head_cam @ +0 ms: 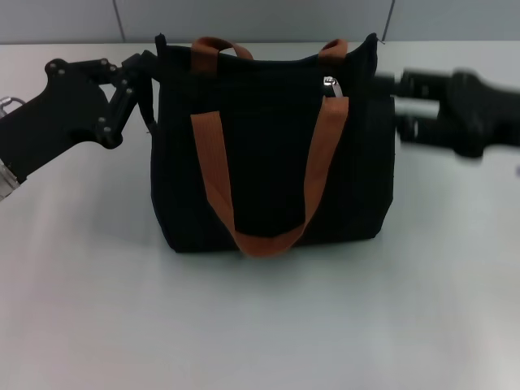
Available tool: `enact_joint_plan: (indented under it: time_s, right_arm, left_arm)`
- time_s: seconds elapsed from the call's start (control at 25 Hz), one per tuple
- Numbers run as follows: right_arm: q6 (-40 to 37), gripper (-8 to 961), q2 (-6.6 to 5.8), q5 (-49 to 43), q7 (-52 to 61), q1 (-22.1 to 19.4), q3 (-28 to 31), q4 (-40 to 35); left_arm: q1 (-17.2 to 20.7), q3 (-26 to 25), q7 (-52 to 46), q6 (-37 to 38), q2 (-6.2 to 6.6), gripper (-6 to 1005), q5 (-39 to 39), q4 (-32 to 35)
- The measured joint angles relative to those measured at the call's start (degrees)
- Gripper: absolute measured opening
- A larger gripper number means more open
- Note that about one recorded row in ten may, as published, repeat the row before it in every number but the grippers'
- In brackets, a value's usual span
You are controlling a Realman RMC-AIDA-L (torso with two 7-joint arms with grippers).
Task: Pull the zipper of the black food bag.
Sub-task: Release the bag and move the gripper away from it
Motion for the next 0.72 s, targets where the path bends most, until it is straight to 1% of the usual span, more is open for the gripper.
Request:
enact_joint_plan:
  time_s: [0.04,0.08,0.12,0.2,0.24,0.28,0.48,0.6,0.64,0.68,0.72]
  right_arm:
    - [-0.79,521,-0.1,-0.18,-3.37,-0.38,-0.03,2.01]
    - [-2.39,541,-0.13,-1.59,-11.1,-1.31,-0.33,5.41]
    - [-2.39,561,-0.13,-1.59,-11.1,-1.31,-0.33,5.41]
    - [-3.07,600,-0.03,-3.87,-17.73,-2.37,-0.65,7.2]
    - [-2.94,620,0.22,-5.63,-20.64,-2.93,-0.78,7.75]
    - [-1.88,640,0.77,-9.46,-25.9,-3.71,-0.82,8.85]
    - [1.25,739,1.16,-12.49,-29.98,-3.87,-0.8,11.65]
    - [1.46,739,1.14,-12.52,-30.32,-3.71,-0.8,12.23]
    - [1.47,739,1.11,-12.52,-30.36,-3.67,-0.79,12.31]
    - [1.52,739,1.11,-12.53,-30.42,-3.61,-0.7,12.38]
    - [1.52,739,1.11,-12.53,-30.42,-3.61,-0.7,12.38]
  left_arm:
    - [0.03,0.06,-0.71,-0.4,0.02,22,0.1,-0.01]
    - [0.18,0.16,-2.02,-1.11,0.06,22,0.25,-0.02]
    - [0.18,0.16,-2.02,-1.11,0.06,22,0.25,-0.02]
    - [0.53,0.27,-3.52,-1.7,0.07,22,0.36,-0.02]
    - [0.67,0.29,-4.19,-1.84,0.07,22,0.37,-0.02]
    - [0.84,0.31,-5.96,-2.06,0.11,22,0.38,-0.02]
    - [1.17,0.1,-8.94,-2.32,0.17,22,0.38,-0.02]
    - [1.38,-0.03,-11.78,-2.73,0.25,22,0.38,0.06]
    - [1.44,0.04,-12.81,-2.85,0.39,22,0.38,0.13]
    - [1.66,0.28,-15.36,-3.05,0.79,22,0.47,0.33]
    - [1.66,0.28,-15.36,-3.05,0.79,49,0.47,0.33]
